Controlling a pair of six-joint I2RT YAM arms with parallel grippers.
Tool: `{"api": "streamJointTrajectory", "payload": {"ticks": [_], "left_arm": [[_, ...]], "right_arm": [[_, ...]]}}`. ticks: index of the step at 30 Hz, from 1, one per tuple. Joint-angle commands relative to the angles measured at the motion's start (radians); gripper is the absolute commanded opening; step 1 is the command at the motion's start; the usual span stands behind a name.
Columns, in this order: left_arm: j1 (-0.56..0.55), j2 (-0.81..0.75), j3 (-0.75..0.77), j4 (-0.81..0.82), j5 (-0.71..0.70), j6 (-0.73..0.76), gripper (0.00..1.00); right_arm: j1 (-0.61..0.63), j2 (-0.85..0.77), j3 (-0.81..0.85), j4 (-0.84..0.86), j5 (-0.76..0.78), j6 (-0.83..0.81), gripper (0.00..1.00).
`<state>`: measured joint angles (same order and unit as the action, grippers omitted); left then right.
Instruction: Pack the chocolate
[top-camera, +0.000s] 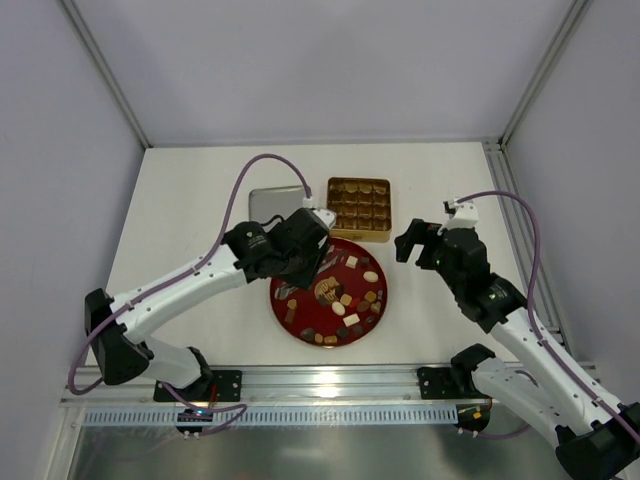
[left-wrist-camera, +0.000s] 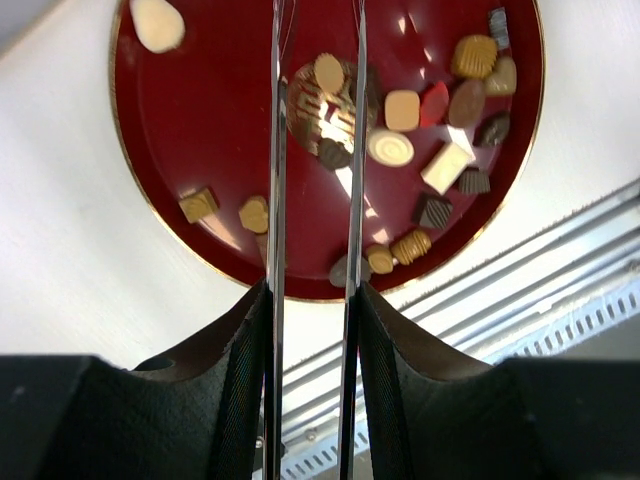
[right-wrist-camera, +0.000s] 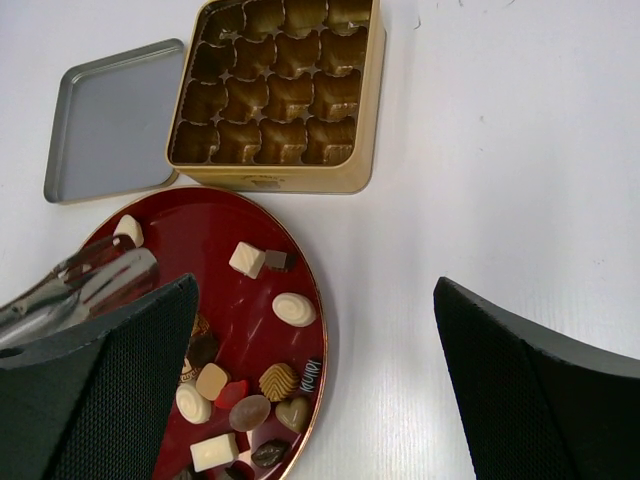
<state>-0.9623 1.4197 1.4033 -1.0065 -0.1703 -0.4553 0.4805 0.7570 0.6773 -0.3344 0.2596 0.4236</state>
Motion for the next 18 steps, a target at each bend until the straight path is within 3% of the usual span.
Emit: {"api": "streamJointTrajectory", "payload": {"ticks": [1, 18], "left_arm": [[-0.053, -0.048, -0.043, 0.026, 0.017, -0.055, 0.38], [-0.150, -0.005, -0.099, 0.040, -0.006, -0.114, 0.38]], "right_arm": [[0.001, -0.005, -0.001, 0.026, 0.018, 0.003, 1.00], [0.001, -0.016, -0.013, 0.021, 0.024, 0.003, 1.00]]}}
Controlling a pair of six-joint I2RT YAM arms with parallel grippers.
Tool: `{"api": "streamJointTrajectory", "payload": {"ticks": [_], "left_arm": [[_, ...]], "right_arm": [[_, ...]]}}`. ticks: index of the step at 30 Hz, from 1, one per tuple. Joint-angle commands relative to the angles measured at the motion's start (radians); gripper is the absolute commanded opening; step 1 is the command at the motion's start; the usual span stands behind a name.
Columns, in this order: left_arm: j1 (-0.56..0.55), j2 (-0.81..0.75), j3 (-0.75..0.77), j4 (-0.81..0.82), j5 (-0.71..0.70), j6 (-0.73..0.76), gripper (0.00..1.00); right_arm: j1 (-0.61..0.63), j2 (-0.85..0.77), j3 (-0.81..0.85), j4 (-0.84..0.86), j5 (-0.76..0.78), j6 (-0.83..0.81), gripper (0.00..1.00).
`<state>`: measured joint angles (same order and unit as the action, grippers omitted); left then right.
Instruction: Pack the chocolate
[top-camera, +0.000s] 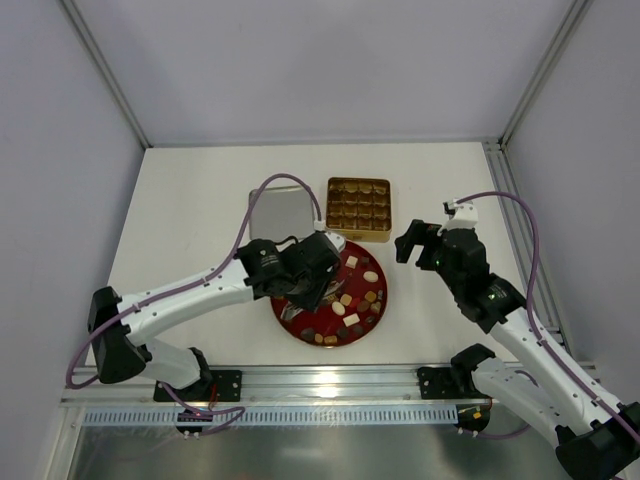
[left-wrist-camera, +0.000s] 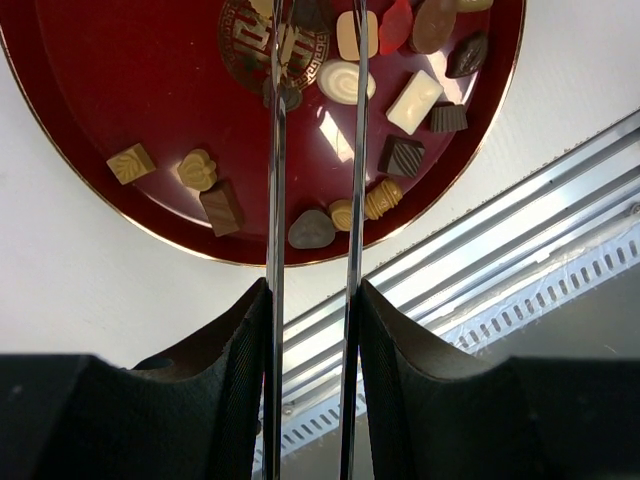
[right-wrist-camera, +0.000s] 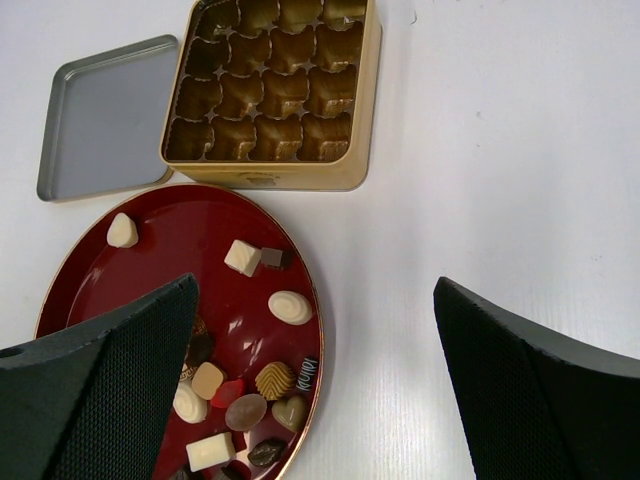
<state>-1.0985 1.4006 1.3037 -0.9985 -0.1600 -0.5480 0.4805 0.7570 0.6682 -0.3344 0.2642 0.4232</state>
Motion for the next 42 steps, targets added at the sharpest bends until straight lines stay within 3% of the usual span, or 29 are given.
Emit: {"api": "streamJointTrajectory", "payload": {"ticks": [1, 42], "left_arm": [[-0.017, 0.018, 0.000, 0.034, -0.015, -0.021, 0.39], [-0.054, 0.124, -0.003, 0.035, -0.082, -0.020, 0.39]], "right_arm": [[0.001, -0.016, -0.004, 0.020, 0.020, 0.005, 1.00], [0.001, -0.016, -0.010, 0.024, 0.018, 0.000, 1.00]]}}
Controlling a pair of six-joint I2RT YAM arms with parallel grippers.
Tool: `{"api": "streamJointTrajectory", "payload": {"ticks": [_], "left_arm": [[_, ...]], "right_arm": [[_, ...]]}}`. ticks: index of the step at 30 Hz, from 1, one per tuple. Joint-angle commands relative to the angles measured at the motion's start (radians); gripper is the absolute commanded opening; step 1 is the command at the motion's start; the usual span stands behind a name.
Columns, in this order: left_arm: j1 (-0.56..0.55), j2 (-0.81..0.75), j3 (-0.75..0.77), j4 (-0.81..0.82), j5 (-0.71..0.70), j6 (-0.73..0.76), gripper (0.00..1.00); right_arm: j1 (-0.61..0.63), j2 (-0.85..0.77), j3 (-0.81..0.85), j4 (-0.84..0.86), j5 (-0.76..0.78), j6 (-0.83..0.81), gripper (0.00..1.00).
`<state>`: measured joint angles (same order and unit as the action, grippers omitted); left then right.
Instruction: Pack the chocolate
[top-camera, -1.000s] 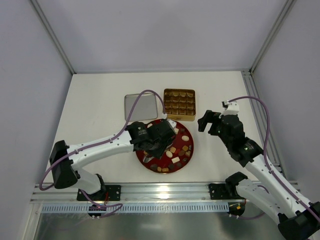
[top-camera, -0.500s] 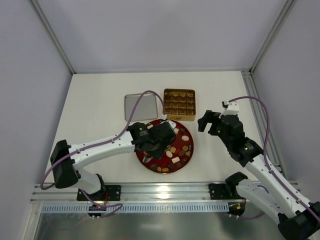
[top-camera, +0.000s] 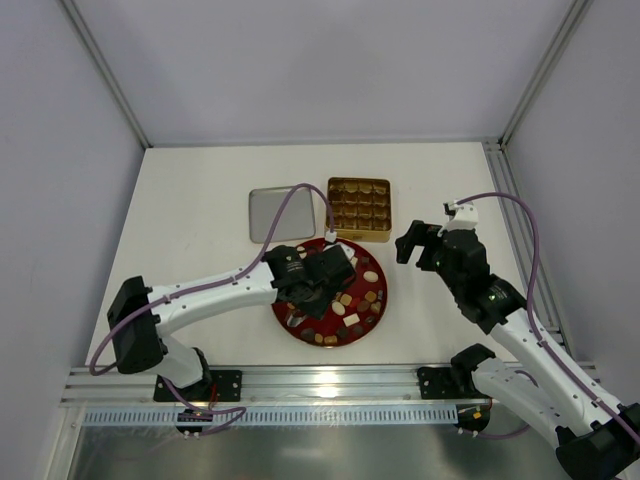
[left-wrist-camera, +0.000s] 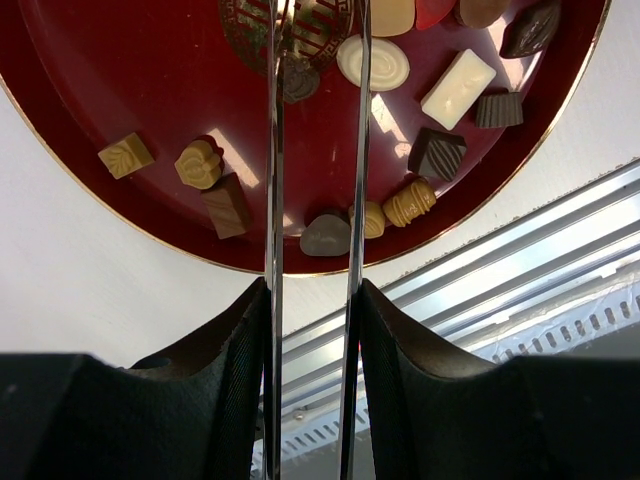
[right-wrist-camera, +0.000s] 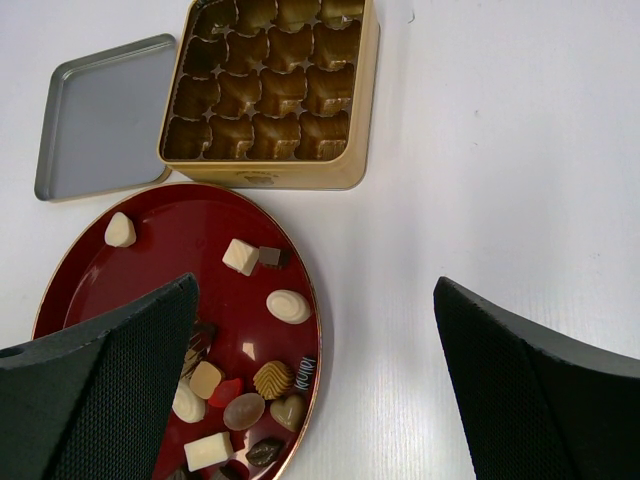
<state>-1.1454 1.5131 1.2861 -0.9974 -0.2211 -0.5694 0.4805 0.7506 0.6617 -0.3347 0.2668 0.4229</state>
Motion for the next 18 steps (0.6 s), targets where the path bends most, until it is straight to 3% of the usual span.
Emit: {"api": "streamJointTrajectory", "payload": {"ticks": [1, 18], "left_arm": [[-0.007, 0.015, 0.021, 0.034, -0.021, 0.005, 0.39], [-0.007, 0.045, 0.053, 0.036, -0.034, 0.016, 0.38]], "right_arm": [[0.001, -0.011, -0.004, 0.023, 0.017, 0.004, 1.00], [0.001, -0.017, -0.011, 0.020, 0.025, 0.001, 1.00]]}}
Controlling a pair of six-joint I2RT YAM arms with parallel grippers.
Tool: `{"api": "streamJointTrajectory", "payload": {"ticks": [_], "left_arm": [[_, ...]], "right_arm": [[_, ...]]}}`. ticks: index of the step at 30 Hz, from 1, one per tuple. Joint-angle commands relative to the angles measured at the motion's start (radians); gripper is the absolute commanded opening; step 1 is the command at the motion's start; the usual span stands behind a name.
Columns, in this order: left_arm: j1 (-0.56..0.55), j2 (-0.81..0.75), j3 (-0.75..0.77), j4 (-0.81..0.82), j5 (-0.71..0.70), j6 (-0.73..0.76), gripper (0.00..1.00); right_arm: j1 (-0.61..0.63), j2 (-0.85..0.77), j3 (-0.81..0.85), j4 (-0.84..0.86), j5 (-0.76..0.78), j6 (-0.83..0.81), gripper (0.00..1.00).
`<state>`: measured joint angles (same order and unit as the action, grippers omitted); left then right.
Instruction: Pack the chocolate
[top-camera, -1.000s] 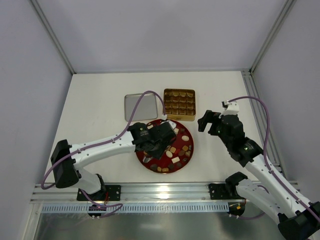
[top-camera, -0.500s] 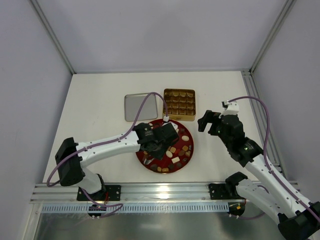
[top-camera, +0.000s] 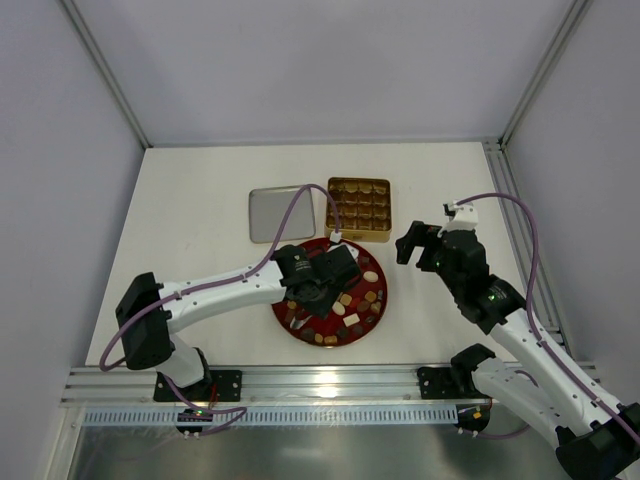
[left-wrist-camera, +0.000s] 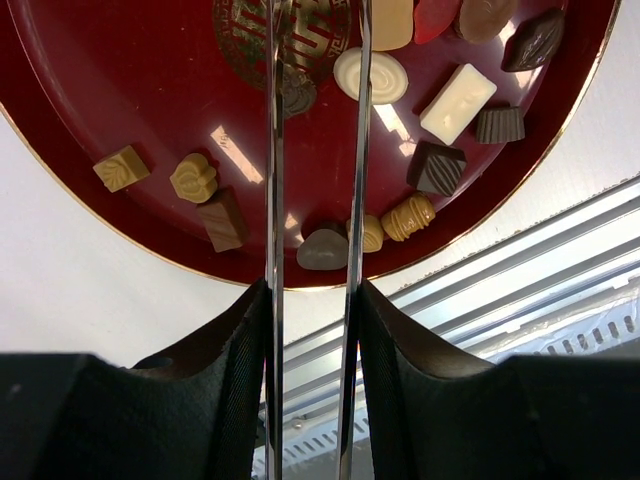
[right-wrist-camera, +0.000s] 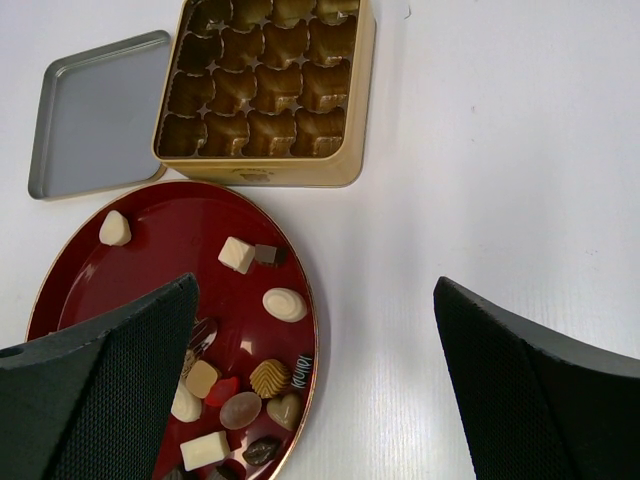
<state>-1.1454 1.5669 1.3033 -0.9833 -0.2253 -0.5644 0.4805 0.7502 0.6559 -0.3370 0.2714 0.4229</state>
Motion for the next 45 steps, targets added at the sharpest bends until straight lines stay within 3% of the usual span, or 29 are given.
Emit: {"api": "streamJointTrajectory", "payload": {"ticks": [1, 22, 33, 45], "left_arm": [[-0.007, -0.005, 0.037, 0.021, -0.029, 0.014, 0.38], [-0.007, -0.008, 0.079, 0.002, -0.052, 0.029, 0.19], [0.004, -0.015, 0.140, -0.025, -0.060, 0.047, 0.18], [0.157, -0.004, 0.327, -0.031, -0.043, 0.129, 0.18]], "right_arm": [[0.001, -0.017, -0.006, 0.023, 0.019, -0.001, 1.00], [0.001, -0.026, -0.006, 0.013, 0.025, 0.001, 1.00], [0.001, -0.026, -0.006, 0.015, 0.026, -0.001, 1.00], [0.001, -0.025, 0.016, 0.006, 0.029, -0.012, 1.00]]}}
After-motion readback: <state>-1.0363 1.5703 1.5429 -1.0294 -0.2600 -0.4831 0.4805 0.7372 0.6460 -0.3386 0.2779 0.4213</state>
